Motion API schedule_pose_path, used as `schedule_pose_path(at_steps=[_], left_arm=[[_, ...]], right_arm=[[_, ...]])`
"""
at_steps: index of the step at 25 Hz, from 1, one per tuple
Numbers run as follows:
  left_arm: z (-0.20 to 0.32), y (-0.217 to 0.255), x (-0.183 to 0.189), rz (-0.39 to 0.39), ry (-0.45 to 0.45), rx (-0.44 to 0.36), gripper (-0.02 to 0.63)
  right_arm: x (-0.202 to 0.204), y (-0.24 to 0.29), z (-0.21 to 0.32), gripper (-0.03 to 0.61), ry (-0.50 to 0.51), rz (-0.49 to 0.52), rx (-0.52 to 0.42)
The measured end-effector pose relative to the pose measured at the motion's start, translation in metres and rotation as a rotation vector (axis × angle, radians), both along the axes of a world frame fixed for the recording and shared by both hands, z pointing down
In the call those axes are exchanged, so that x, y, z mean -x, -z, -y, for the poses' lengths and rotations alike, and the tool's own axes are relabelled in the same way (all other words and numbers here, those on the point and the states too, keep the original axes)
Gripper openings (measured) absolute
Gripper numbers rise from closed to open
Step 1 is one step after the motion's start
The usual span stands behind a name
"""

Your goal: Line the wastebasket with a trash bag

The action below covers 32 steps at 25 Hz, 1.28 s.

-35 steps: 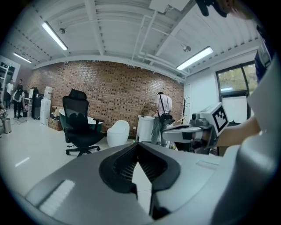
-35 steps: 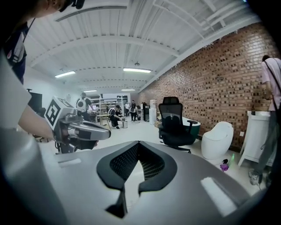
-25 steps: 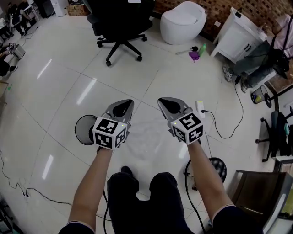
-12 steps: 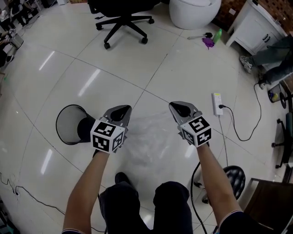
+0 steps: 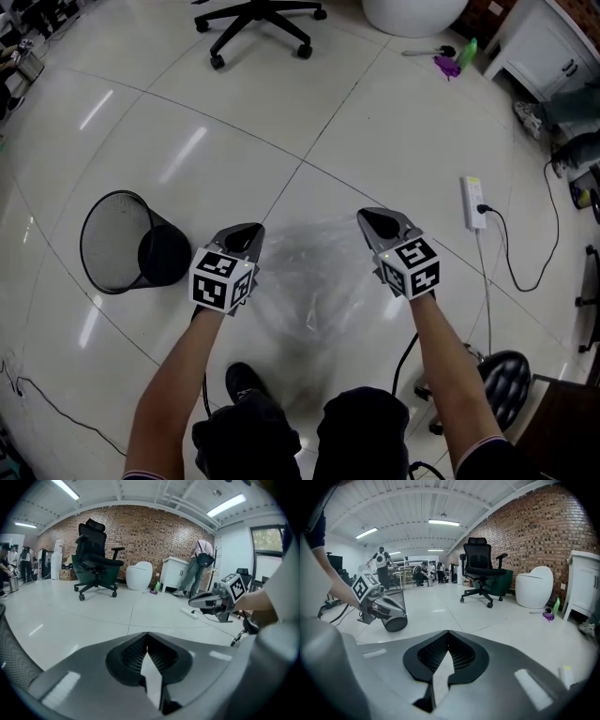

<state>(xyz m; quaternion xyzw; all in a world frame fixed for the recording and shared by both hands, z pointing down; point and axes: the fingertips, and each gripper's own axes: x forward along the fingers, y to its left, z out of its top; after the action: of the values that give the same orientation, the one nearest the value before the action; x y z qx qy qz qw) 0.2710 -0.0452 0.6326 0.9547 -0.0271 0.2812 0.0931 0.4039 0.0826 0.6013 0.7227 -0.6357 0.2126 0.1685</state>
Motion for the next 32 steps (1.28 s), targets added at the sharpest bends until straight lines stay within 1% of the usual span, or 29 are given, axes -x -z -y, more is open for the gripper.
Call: schedule_pose_path(at_steps=[3, 7, 12, 14, 16, 18, 19, 20, 21, 25, 28, 29, 30, 32], left_arm=[[0.000, -0.034, 0.000, 0.033, -0.003, 0.009, 0.028], [0.001, -0.074, -0.001, 0.106, -0.043, 0.003, 0.087], [-0.006, -0.120, 0.002, 0.225, -0.143, -0.046, 0.195], [-0.007, -0.135, 0.001, 0.272, -0.178, -0.069, 0.212], [-0.004, -0.148, -0.001, 0.310, -0.209, -0.103, 0.213], [-0.002, -0.155, -0.001, 0.333, -0.218, -0.120, 0.204], [-0.002, -0.156, -0.001, 0.338, -0.216, -0.122, 0.180], [-0.002, -0.156, -0.001, 0.337, -0.217, -0.122, 0.087], [-0.003, -0.155, -0.002, 0.335, -0.223, -0.120, 0.011], [-0.013, -0.148, -0.005, 0.314, -0.262, -0.111, 0.011], [-0.014, -0.139, -0.005, 0.290, -0.265, -0.119, 0.011], [-0.013, -0.136, -0.005, 0.281, -0.264, -0.120, 0.011], [-0.013, -0.132, -0.005, 0.272, -0.261, -0.120, 0.011], [-0.013, -0.127, -0.006, 0.255, -0.258, -0.124, 0.011]], right_arm=[[0.003, -0.025, 0.002, 0.002, 0.005, -0.008, 0.012], [0.007, -0.046, 0.008, 0.002, 0.000, -0.013, 0.021], [0.011, -0.054, 0.008, 0.002, 0.006, -0.008, 0.005], [0.008, -0.054, 0.003, 0.002, -0.012, 0.000, -0.007], [0.001, -0.053, -0.003, 0.002, -0.039, 0.005, -0.018], [-0.003, -0.057, -0.011, 0.002, -0.050, 0.002, -0.007], [-0.004, -0.061, -0.014, 0.002, -0.054, 0.000, 0.003], [-0.007, -0.064, -0.018, 0.002, -0.060, -0.002, 0.011], [-0.011, -0.067, -0.021, 0.002, -0.069, -0.004, 0.017], [-0.027, -0.083, -0.030, 0.002, -0.100, -0.018, 0.061], [-0.034, -0.101, -0.028, 0.006, -0.083, -0.014, 0.106], [-0.034, -0.108, -0.026, 0.084, -0.060, -0.010, 0.125], [-0.034, -0.114, -0.023, 0.119, -0.034, -0.013, 0.148], [-0.034, -0.127, -0.019, 0.155, 0.009, -0.034, 0.197]])
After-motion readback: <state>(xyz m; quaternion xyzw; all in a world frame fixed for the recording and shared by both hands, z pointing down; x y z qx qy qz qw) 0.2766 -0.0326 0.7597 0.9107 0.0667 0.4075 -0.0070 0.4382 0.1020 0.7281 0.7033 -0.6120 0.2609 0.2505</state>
